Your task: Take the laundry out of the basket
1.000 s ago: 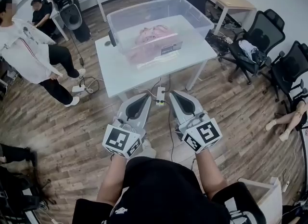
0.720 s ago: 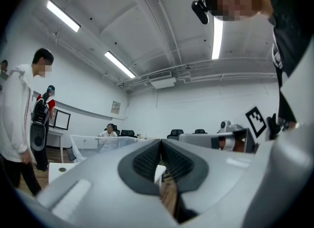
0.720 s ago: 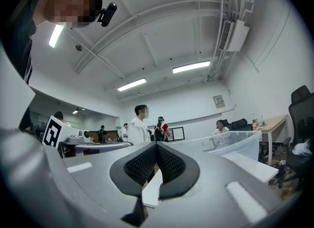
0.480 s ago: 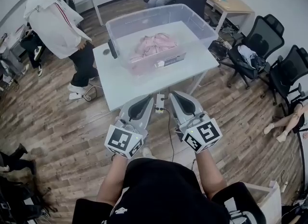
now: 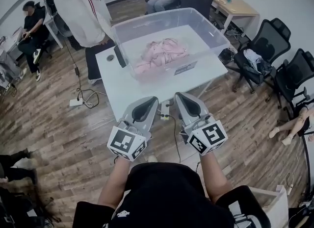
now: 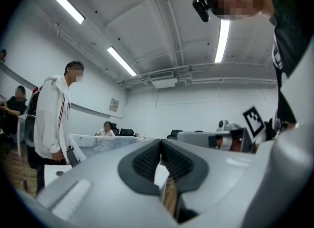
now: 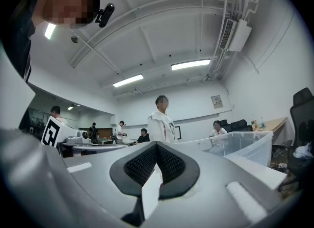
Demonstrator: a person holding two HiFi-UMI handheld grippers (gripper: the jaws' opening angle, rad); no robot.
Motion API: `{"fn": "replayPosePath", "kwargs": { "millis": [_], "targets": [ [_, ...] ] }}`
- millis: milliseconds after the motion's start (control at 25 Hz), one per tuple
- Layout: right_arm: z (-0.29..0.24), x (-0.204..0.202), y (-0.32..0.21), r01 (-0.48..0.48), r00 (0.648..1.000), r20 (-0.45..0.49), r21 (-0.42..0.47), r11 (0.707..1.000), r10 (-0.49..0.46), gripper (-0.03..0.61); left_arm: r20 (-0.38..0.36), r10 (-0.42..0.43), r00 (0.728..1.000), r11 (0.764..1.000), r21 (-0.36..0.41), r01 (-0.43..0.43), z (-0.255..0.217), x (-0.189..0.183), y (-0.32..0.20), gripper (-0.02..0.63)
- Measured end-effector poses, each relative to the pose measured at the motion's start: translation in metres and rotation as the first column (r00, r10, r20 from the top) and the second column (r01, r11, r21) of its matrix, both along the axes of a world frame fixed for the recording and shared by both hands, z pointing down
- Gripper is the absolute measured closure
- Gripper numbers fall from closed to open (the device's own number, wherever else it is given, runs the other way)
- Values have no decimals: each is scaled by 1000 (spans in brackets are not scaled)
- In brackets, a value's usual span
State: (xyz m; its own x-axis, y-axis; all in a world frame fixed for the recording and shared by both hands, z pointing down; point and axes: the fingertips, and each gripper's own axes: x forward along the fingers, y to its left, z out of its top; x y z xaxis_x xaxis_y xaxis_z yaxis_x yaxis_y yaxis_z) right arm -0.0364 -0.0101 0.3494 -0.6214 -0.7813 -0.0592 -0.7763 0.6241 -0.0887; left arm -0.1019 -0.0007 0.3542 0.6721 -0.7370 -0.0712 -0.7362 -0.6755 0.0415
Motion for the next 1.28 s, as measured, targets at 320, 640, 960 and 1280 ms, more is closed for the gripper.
{"fn": "replayPosePath", "kwargs": {
  "millis": [320, 640, 960, 1280],
  "targets": [
    [6, -18, -12, -26, 999, -19, -10, 1000, 25, 580, -29, 20, 999, 1000, -12, -21, 5, -20, -18, 606],
    [2, -21, -24, -29, 999, -27, -11, 1000, 29, 580, -41, 25, 999, 999, -23, -26, 7, -23, -28, 606],
    [1, -13, -49, -17, 1000, -20, 5, 1000, 18, 578, -29, 12, 999, 999, -33, -13, 12, -15, -55, 606],
    [-6, 1, -83, -3, 1000, -10, 16, 1000, 3, 580, -23, 2, 1000, 1000, -16, -2, 3, -2, -89, 606]
  ]
}}
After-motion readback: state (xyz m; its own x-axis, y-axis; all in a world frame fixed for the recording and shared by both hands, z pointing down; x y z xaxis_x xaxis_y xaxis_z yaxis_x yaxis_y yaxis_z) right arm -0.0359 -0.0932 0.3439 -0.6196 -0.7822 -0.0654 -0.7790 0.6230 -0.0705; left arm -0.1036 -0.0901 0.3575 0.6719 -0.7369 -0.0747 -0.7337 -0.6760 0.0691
